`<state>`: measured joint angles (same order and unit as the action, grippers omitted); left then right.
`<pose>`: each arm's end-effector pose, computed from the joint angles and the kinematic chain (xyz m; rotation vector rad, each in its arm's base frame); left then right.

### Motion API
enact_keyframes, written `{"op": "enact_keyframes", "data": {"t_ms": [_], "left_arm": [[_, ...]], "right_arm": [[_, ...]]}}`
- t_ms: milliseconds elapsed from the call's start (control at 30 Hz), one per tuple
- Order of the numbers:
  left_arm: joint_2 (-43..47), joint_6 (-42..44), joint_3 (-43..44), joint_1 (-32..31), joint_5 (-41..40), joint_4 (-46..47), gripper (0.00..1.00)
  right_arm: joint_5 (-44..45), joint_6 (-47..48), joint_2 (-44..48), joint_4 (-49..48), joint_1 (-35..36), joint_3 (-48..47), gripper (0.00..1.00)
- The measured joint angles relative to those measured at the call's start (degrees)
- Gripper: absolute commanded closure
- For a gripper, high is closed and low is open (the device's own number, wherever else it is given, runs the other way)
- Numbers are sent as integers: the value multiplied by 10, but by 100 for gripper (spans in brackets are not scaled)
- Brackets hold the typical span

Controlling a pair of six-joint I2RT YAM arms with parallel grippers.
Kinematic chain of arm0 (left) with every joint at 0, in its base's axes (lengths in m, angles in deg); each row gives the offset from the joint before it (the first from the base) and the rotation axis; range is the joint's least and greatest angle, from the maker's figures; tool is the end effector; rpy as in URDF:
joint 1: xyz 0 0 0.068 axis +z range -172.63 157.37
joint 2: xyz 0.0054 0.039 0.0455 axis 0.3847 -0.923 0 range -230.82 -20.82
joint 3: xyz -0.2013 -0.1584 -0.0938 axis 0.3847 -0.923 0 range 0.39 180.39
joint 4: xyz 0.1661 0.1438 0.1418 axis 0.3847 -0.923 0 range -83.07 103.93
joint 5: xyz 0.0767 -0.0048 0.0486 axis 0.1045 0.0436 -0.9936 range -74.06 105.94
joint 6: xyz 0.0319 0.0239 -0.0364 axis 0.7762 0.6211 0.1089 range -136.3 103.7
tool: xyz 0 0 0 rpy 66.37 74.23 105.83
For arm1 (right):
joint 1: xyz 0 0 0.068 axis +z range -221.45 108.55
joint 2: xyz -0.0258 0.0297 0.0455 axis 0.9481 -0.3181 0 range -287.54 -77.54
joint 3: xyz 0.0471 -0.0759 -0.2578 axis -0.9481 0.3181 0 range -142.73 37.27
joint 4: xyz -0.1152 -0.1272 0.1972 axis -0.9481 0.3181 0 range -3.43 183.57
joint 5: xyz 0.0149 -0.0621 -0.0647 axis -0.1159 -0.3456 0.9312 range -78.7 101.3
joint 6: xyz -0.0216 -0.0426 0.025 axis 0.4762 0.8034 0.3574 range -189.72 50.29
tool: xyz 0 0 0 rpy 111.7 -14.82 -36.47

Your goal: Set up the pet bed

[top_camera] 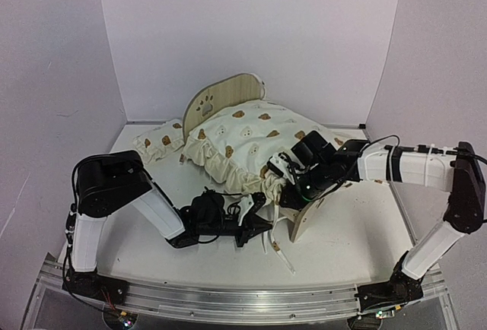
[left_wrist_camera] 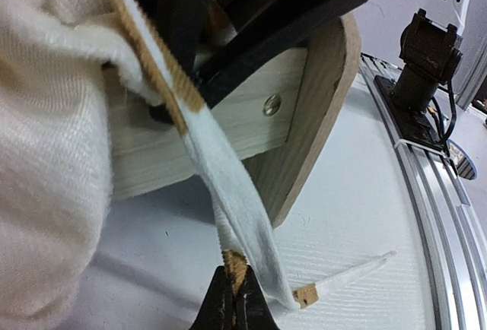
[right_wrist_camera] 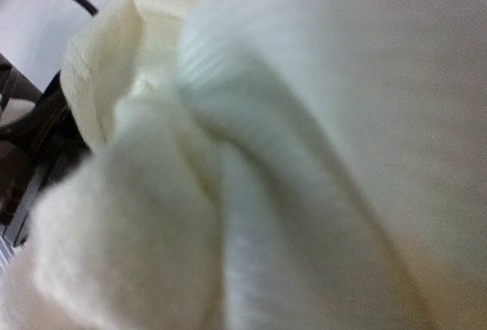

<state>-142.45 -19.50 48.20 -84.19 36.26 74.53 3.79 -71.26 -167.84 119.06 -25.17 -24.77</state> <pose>0.1744 -0.3479 0.0950 1.1707 1.5388 -1.1021 0.2171 0.2337 0.2190 -1.0673 2.4721 0.4462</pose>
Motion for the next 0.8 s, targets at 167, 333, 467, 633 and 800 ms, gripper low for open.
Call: {"op": "enact_keyframes", "data": {"t_ms": [167, 333, 467, 633, 800], "left_arm": [[28, -11, -22, 0, 5, -54, 100], [59, -18, -27, 0, 12, -135, 100], [100, -30, -27, 0, 31, -202, 100], [139, -47, -37, 0, 41, -228, 100], [142, -67, -37, 0, 42, -242, 100]], "right_arm": [[3, -76, 69, 94, 8, -27, 39], [-3, -126, 172, 209, 15, -75, 33], [1, -157, 237, 263, 62, -58, 31], [7, -196, 266, 156, 199, 73, 30], [116, -202, 205, 17, 269, 210, 31]]}}
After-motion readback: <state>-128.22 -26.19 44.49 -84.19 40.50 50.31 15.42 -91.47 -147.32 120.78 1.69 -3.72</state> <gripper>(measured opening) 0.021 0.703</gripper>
